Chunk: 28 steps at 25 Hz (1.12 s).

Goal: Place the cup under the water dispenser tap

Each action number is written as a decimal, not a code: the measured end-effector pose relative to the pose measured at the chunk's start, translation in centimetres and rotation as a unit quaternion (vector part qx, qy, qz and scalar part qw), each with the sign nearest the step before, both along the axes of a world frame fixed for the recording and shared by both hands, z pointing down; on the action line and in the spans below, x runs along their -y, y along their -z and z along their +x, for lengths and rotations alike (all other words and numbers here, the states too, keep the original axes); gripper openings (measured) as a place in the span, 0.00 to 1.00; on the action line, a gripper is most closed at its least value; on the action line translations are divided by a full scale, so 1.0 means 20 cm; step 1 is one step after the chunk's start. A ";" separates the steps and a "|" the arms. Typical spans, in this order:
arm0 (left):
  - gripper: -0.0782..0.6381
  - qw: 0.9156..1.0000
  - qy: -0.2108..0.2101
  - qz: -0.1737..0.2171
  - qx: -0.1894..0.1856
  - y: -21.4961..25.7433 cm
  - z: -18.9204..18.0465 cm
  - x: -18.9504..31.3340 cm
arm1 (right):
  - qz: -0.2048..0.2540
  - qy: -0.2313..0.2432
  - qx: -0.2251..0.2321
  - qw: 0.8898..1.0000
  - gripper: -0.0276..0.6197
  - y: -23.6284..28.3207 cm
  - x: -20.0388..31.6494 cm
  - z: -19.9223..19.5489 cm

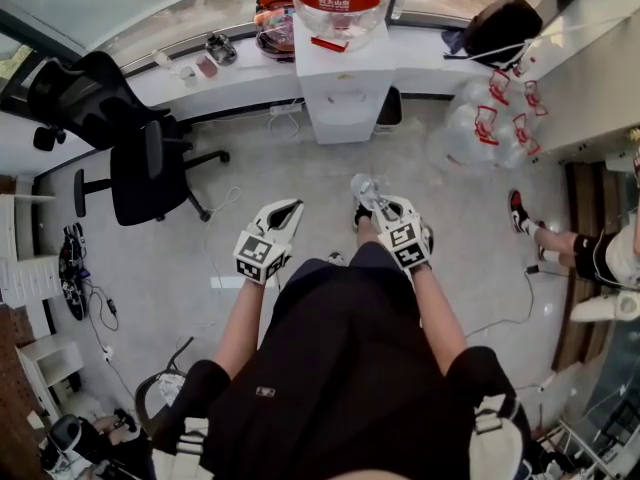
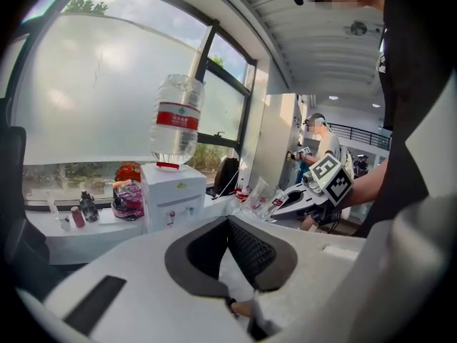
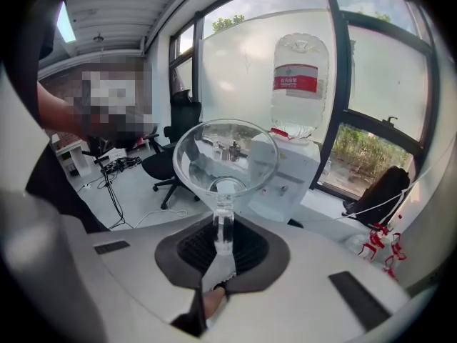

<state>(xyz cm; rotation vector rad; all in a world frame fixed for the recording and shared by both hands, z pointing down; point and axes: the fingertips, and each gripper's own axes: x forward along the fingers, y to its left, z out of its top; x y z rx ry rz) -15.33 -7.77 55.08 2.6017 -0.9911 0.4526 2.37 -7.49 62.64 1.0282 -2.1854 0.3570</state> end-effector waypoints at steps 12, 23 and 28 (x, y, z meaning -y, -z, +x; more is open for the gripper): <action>0.11 0.999 -0.012 -0.029 0.012 -0.10 0.23 0.46 | -0.047 0.003 -0.002 0.999 0.06 -0.26 0.43 0.20; 0.11 0.999 -0.011 -0.045 0.019 -0.24 0.38 0.79 | -0.078 -0.037 0.001 0.996 0.06 -0.61 0.80 0.43; 0.11 0.998 -0.006 -0.054 0.018 -0.36 0.43 0.84 | -0.089 -0.032 -0.009 0.995 0.06 -0.83 0.93 0.45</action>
